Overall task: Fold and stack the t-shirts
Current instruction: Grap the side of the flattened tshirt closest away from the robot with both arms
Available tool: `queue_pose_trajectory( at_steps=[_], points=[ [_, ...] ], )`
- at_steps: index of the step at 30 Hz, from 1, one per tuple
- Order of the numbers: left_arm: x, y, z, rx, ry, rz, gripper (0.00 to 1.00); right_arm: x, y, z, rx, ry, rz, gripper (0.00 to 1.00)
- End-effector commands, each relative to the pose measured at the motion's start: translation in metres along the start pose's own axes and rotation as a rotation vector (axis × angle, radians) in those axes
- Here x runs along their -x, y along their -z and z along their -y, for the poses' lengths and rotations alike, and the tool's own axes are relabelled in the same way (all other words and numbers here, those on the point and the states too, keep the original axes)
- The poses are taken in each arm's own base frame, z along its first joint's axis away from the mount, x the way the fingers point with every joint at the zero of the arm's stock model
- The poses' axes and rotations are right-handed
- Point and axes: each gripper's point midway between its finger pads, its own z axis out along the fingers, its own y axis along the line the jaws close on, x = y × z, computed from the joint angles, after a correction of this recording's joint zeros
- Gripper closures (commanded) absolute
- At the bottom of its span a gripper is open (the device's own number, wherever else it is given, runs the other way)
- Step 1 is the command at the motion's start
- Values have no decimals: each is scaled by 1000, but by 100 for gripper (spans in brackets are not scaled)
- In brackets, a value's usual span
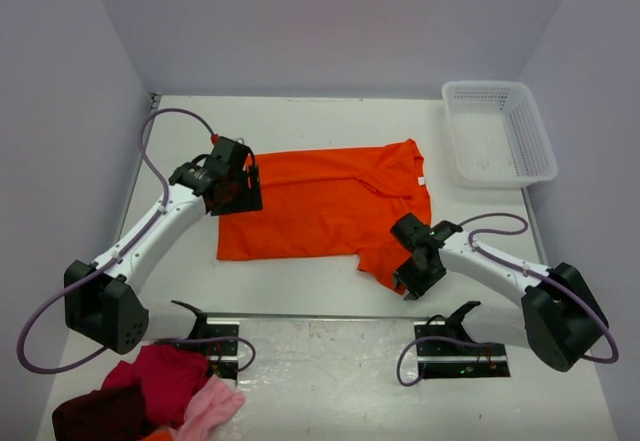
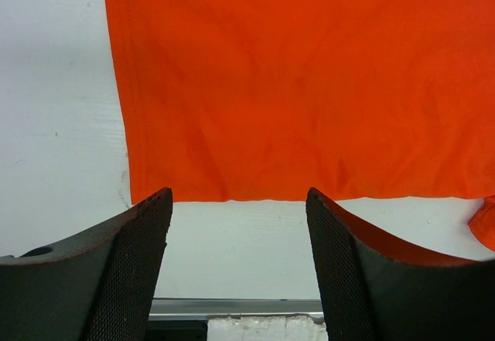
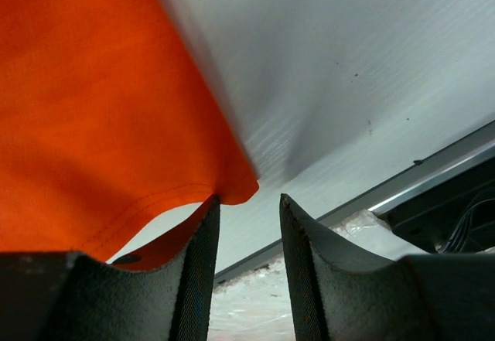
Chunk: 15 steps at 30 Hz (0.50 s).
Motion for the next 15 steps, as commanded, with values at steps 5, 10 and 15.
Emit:
queue_pose_trajectory(
  at_steps=[5, 10, 15],
  points=[
    [10, 11, 11, -83, -36, 57, 29, 15, -1, -5, -16, -39, 93, 62],
    [10, 13, 17, -112, -26, 55, 29, 11, -1, -14, -5, 1, 71, 60],
    [9, 12, 17, -115, -30, 57, 29, 12, 1, -23, 11, 22, 77, 59]
  ],
)
